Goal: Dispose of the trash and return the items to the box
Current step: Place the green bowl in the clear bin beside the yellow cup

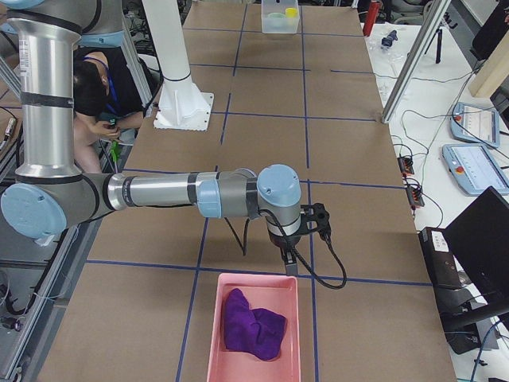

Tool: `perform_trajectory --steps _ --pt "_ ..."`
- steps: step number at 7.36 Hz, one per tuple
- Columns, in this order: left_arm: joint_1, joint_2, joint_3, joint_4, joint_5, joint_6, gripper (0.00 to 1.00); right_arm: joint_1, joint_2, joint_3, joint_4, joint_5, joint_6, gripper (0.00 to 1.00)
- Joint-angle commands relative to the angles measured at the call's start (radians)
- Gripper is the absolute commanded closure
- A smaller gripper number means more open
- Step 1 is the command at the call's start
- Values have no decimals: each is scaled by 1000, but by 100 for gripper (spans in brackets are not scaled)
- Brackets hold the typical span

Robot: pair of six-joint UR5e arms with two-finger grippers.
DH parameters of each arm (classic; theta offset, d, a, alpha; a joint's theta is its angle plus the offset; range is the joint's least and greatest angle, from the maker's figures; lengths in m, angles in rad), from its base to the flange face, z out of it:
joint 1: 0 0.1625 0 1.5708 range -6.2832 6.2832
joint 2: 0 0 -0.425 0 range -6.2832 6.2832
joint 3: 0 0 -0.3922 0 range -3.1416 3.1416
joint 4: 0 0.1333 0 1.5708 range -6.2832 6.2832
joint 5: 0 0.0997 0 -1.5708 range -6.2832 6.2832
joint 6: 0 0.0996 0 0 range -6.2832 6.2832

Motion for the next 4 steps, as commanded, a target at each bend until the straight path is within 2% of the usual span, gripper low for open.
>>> perform_trajectory --steps 1,2,4 --pt "0 -37 -105 80 6 -84 0 -2 0 0 -2 0 3 0" --pt "2 -63 -194 197 14 -144 0 -8 0 2 0 2 26 0" --pt "6 -177 -323 518 68 -166 0 -19 0 2 -2 5 36 0"
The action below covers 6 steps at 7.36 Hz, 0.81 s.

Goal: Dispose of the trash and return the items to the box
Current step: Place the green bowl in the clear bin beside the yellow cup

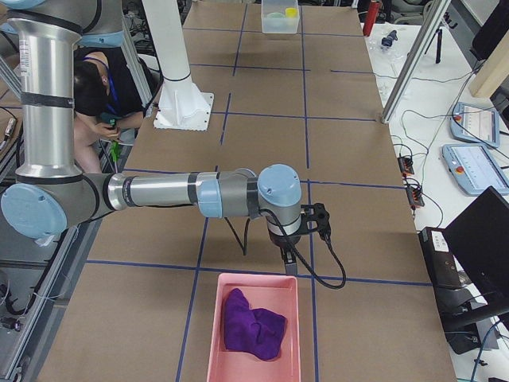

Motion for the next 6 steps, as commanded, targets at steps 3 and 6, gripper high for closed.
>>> perform_trajectory --steps 3,6 --pt "2 -18 66 229 -124 -7 0 -5 -6 0 0 2 6 0" --pt "14 42 55 341 -104 -9 0 -5 -6 0 0 5 17 0"
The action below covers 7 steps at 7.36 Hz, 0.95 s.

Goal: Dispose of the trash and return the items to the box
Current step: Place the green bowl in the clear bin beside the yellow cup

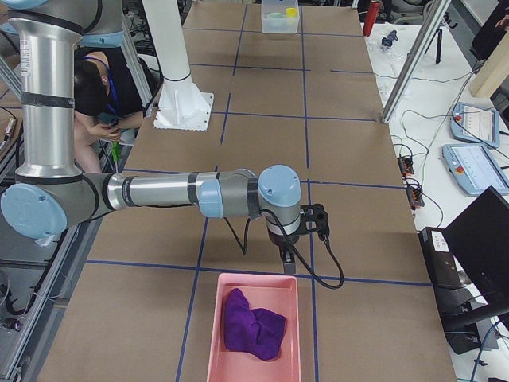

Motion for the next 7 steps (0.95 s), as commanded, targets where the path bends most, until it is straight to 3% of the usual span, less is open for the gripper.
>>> perform_trajectory --steps 1,7 --pt "4 18 -26 77 28 0 0 -12 0 0 2 -1 71 0" --pt "-6 15 -49 72 30 0 0 -83 -84 -89 67 32 73 0"
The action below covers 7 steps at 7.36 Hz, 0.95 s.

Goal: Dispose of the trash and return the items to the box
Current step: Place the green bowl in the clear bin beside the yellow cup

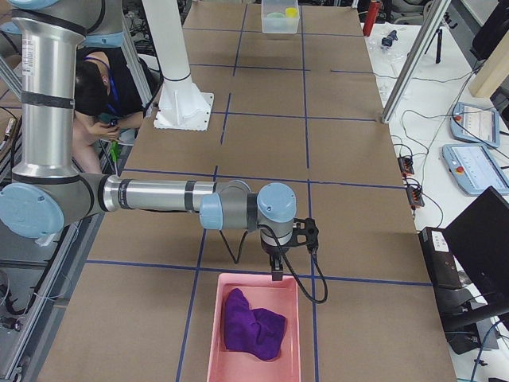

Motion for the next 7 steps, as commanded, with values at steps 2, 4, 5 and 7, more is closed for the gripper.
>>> perform_trajectory --steps 2,4,5,7 --pt "1 -1 -6 -3 -1 0 0 -36 -22 -7 39 6 -14 0" --pt "1 -1 -7 -3 -1 0 0 -47 -26 -13 45 4 -14 0" --pt "1 0 -9 -3 -1 0 0 -47 -26 -13 46 9 -14 0" --pt "-1 0 -16 -3 -1 0 0 -47 -27 -14 46 9 -14 0"
